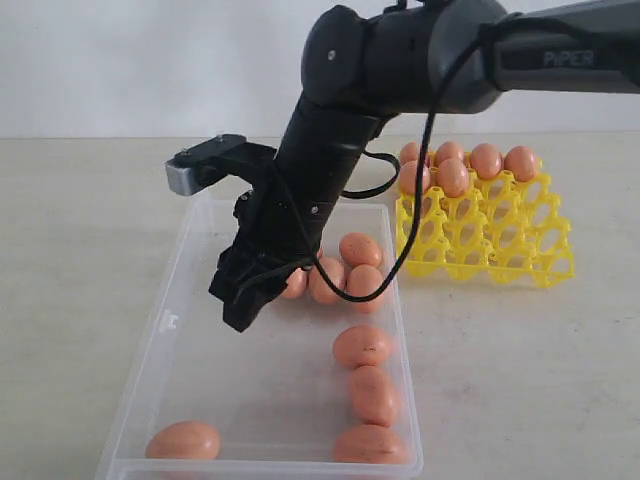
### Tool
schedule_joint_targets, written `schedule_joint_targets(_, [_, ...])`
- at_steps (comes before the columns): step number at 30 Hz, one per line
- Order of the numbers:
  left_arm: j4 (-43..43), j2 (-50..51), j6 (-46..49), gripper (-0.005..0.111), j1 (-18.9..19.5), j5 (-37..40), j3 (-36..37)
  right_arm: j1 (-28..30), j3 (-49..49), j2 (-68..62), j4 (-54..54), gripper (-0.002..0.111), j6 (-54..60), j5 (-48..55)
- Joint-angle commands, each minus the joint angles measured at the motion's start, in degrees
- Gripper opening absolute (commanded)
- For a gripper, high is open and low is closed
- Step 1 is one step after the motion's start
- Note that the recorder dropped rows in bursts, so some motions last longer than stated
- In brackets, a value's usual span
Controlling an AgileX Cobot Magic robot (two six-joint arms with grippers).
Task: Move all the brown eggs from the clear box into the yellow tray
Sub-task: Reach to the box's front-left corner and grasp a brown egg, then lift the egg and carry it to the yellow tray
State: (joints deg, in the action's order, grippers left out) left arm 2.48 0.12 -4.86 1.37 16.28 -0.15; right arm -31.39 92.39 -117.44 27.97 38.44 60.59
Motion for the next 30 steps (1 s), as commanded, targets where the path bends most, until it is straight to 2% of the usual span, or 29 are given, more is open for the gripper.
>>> schedule_joint_targets(1, [-0.14,-0.12,0.13,0.004,0.2,-0.39,0.15,0.02,6.91,-3.58,-1.11,0.047,3.77,9.23])
schedule_joint_targets(7, [-0.14,-0.12,0.13,0.004,0.2,-0.39,0.15,-1.56,6.96,-3.84,1.44,0.047,20.58,8.32])
schedule_joint_targets(12, [-0.14,-0.12,0.13,0.004,0.2,-0.39,0.15,-5.8,6.96,-6.13,3.11,0.047,30.21,0.92])
schedule_joint_targets(23, [-0.14,-0.12,0.13,0.004,0.2,-0.39,0.15,-6.43,6.96,-10.34,11.23,0.047,31.53,5.67])
schedule_joint_targets(30, [-0.14,-0.12,0.13,0.004,0.2,-0.39,0.15,-6.43,6.96,-10.34,11.94,0.047,30.58,9.37])
